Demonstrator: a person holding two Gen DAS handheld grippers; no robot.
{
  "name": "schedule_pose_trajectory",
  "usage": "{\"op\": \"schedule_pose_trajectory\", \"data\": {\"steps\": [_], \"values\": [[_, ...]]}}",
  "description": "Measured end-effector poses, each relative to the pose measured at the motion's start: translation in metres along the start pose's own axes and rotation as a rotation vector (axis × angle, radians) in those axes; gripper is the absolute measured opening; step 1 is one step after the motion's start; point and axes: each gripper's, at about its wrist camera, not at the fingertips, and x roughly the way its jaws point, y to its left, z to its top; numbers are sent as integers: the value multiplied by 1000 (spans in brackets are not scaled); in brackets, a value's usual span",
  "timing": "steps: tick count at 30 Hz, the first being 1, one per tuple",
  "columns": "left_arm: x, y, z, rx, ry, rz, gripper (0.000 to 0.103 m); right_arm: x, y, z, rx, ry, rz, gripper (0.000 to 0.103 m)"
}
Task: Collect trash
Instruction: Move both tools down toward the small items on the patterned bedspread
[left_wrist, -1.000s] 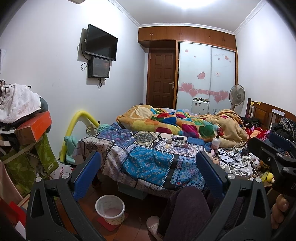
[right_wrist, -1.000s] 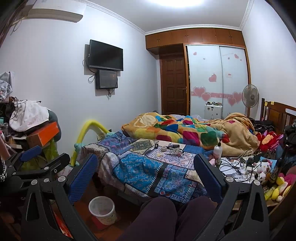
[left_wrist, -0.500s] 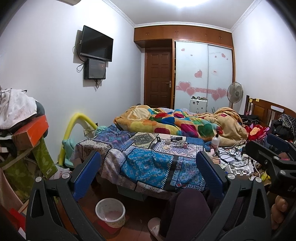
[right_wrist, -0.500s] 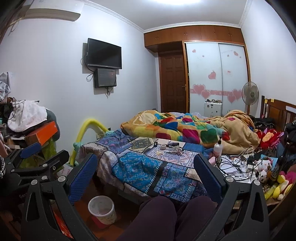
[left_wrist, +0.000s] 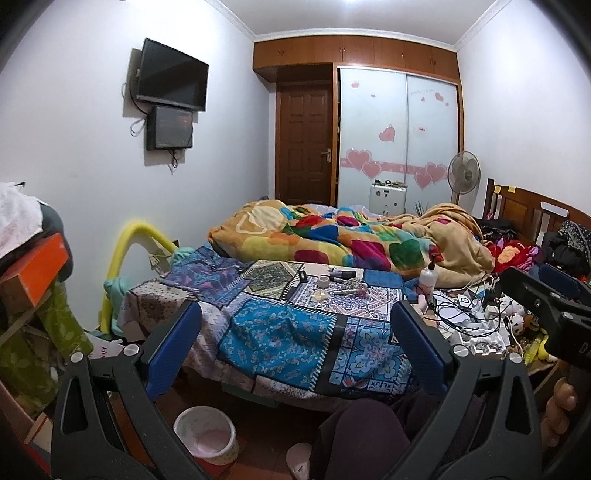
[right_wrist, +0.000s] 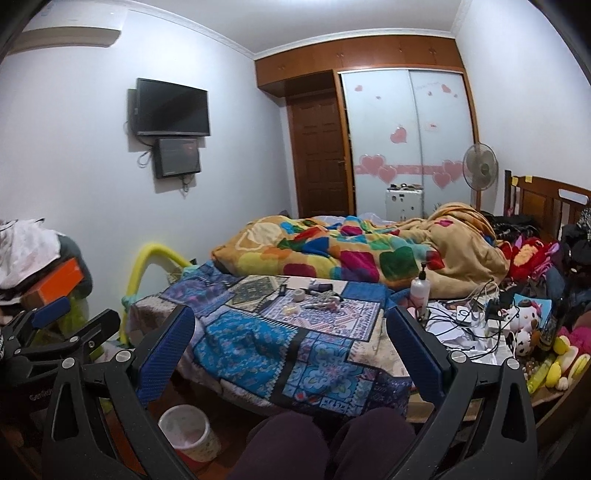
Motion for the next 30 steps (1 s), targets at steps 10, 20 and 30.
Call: {"op": "schedule_pose_trajectory", "data": {"steps": [10, 20, 30], "values": [[100, -14, 9, -27, 93, -49, 102, 71, -37, 10, 5, 66, -83, 103], [222, -36, 9, -30, 204, -58, 102, 174, -80, 2, -4, 216, -115, 103], [353, -47, -13, -35, 351, -27, 102, 280, -111, -14, 19, 362, -62, 103]]}}
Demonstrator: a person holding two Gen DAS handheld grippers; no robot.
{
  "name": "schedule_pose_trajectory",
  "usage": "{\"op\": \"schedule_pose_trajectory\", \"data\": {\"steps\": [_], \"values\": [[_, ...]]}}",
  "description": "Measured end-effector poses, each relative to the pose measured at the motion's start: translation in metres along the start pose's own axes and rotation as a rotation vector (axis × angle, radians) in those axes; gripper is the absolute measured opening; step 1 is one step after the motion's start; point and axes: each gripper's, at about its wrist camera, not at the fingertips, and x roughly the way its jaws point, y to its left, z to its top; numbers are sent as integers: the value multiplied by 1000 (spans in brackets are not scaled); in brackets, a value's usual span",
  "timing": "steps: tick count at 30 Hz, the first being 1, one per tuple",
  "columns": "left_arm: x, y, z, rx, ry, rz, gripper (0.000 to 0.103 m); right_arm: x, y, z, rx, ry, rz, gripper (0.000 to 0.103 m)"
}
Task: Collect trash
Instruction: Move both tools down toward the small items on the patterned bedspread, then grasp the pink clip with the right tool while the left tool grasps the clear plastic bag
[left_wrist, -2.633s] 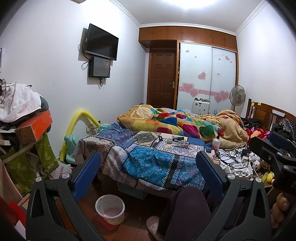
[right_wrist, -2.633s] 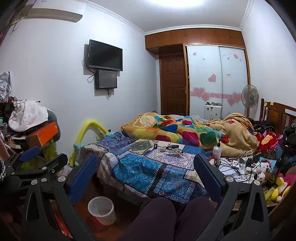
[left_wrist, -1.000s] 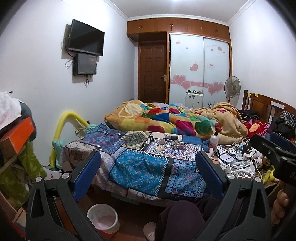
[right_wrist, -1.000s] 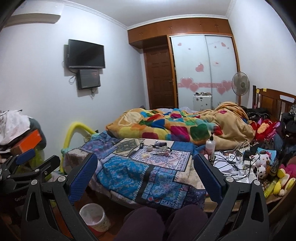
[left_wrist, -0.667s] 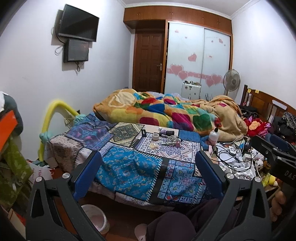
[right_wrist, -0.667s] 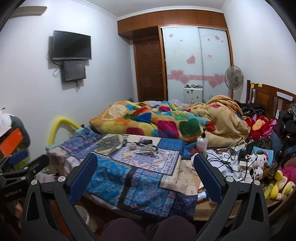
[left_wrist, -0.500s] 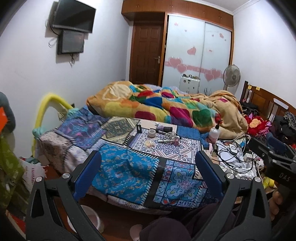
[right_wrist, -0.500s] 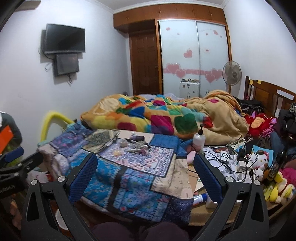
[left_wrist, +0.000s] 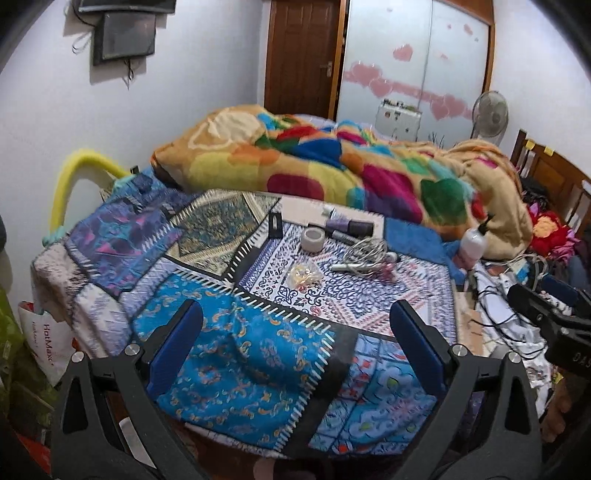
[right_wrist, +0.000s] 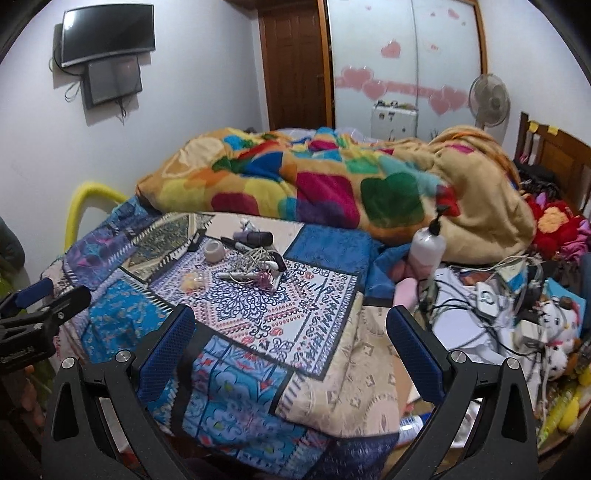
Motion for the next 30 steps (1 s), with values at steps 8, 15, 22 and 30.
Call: {"op": "schedule_pose_trajectory", "data": {"steps": [8, 15, 22, 30], "values": [[89, -6, 5, 17, 106, -34, 100, 83, -13, 13, 34, 115, 56, 103], [146, -12, 9, 62, 146, -29, 87, 135, -7, 22, -3, 170, 92, 70], [180, -8, 10, 63, 168, -53, 62, 173, 6, 22, -33, 236, 166, 34], [192, -4, 8, 31, 171, -78, 50, 187, 18, 19, -86, 228, 128, 18]]}}
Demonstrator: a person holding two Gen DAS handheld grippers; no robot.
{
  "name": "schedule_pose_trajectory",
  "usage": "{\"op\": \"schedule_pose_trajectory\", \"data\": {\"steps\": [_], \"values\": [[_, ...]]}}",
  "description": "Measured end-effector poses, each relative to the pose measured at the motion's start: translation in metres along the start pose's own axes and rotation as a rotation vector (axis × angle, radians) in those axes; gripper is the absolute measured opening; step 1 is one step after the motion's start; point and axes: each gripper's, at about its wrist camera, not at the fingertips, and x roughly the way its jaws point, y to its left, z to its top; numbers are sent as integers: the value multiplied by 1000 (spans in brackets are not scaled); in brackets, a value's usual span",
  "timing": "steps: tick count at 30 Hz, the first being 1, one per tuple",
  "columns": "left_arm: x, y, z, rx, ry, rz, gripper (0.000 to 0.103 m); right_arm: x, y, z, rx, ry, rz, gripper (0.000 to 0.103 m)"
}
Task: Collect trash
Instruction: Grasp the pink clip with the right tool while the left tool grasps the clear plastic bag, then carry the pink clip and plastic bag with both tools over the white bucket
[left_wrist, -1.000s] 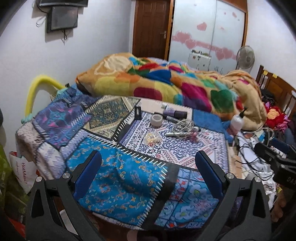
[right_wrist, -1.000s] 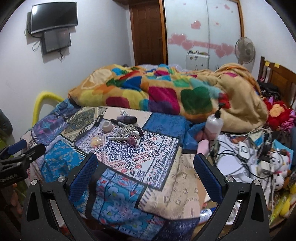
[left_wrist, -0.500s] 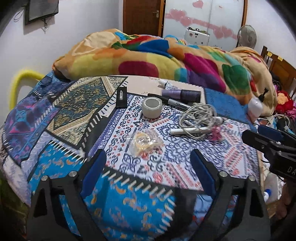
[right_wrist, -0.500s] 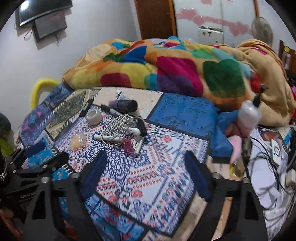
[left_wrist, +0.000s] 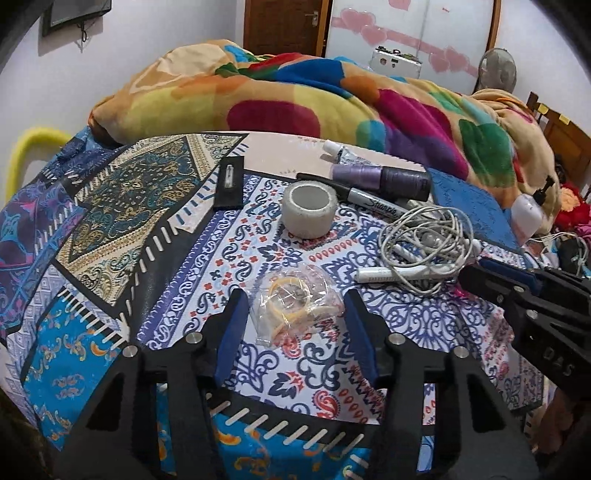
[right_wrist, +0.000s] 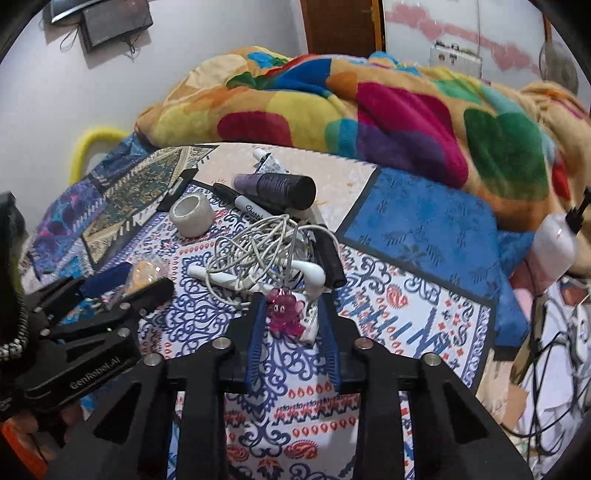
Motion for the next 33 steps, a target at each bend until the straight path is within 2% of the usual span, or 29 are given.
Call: {"op": "schedule_pose_trajectory", "data": {"steps": [3, 6, 10, 12, 13, 22, 33], "values": [[-2, 0, 0, -6, 6, -29, 41, -3, 3, -1, -18, -14, -26, 14], [-7, -2, -2, -7, 8, -45, 38, -8, 1, 1, -14, -26, -19, 14], [-22, -6, -1, 0, -13, -48, 38, -20, -5, 5, 20, -38, 9, 14], [-32, -9, -1, 7, -24, -49, 38, -30, -8, 9, 26, -59, 2, 13], [-35, -9, 0, 11, -28, -48, 38, -35, -9, 11, 26, -67, -1, 10], [-86, -13, 0, 23, -83, -30, 38, -75, -8, 24, 22, -148, -41, 10], [-159, 11, -17, -18, -132, 13, 38, -122, 2, 20, 7, -191, -49, 10]]}}
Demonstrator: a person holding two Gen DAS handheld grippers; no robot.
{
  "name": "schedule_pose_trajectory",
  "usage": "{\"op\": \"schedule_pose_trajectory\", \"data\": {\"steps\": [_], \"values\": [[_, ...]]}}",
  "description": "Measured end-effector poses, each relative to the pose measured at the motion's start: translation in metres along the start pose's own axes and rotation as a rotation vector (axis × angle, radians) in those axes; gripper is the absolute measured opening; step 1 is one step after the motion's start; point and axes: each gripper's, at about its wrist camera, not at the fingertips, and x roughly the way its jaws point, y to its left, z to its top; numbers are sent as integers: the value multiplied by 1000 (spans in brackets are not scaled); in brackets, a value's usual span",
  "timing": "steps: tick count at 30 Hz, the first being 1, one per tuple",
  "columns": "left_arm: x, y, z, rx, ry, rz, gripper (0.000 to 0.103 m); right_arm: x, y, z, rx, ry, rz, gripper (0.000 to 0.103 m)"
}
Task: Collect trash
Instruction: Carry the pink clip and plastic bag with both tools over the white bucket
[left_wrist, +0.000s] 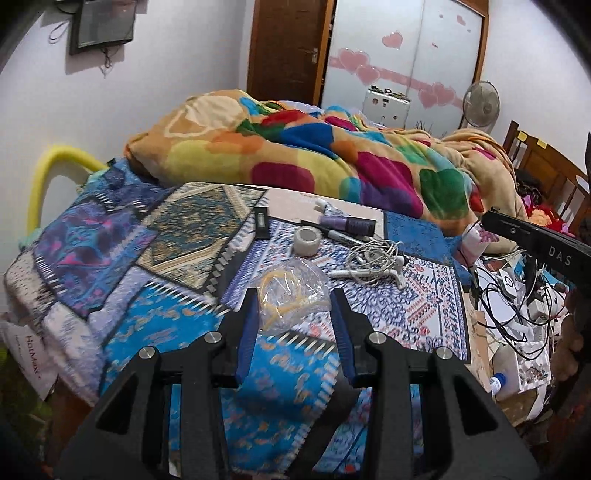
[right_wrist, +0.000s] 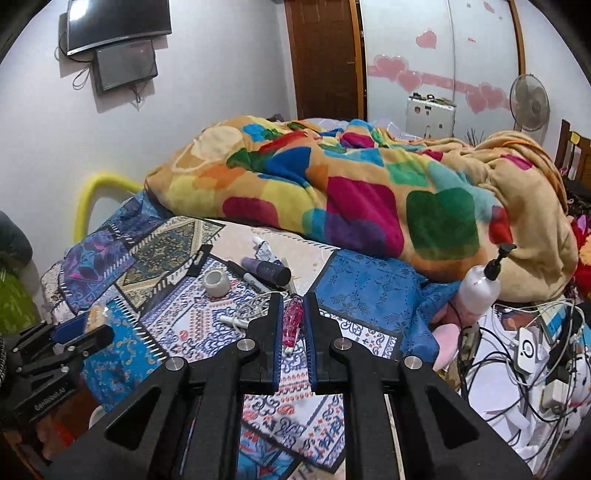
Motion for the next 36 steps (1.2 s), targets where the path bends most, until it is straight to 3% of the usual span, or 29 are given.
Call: {"op": "schedule_pose_trajectory", "data": {"steps": [12, 20, 30, 36], "values": [[-94, 65, -53, -99, -22, 121, 38, -52, 55, -24, -47, -8, 67, 10], [-146, 112, -102, -183, -10, 212, 38, -82, 123, -34, -125, -25, 175, 10], [-188, 178, -158, -307, 12, 323, 38, -86, 216, -52, -241, -6, 310, 10], [-194, 220, -191, -384, 51, 372, 38, -68, 276, -76, -331, 67, 396, 10]]}}
